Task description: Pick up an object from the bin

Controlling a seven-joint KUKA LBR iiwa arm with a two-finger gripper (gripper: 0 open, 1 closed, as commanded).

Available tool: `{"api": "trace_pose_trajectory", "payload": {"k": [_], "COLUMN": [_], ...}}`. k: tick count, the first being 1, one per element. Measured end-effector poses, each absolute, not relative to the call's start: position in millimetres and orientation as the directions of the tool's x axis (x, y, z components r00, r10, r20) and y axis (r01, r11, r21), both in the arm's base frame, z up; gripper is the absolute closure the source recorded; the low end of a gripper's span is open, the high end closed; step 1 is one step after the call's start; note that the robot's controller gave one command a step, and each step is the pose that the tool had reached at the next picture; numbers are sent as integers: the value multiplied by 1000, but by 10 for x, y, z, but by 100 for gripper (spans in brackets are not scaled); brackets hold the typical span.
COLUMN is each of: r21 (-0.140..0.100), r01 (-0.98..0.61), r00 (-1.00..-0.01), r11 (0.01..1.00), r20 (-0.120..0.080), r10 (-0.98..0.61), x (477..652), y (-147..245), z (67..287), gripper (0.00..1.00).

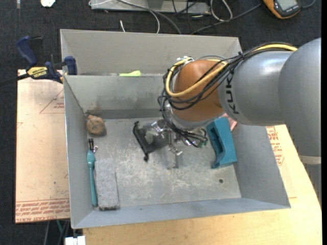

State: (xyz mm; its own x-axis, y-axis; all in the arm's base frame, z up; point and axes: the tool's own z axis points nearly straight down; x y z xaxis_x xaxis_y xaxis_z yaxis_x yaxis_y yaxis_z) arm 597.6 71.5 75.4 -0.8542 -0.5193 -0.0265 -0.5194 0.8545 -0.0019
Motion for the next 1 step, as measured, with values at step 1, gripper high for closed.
{"api": "trace_pose_trajectory", "payload": {"k": [1], "r21": [-2], "r01": [-583], "r00": [-812], "r11": [812], "r20": [-26], "r10": [-583], "x": [6126], "y": [449], "z": [715], "gripper": [100]}}
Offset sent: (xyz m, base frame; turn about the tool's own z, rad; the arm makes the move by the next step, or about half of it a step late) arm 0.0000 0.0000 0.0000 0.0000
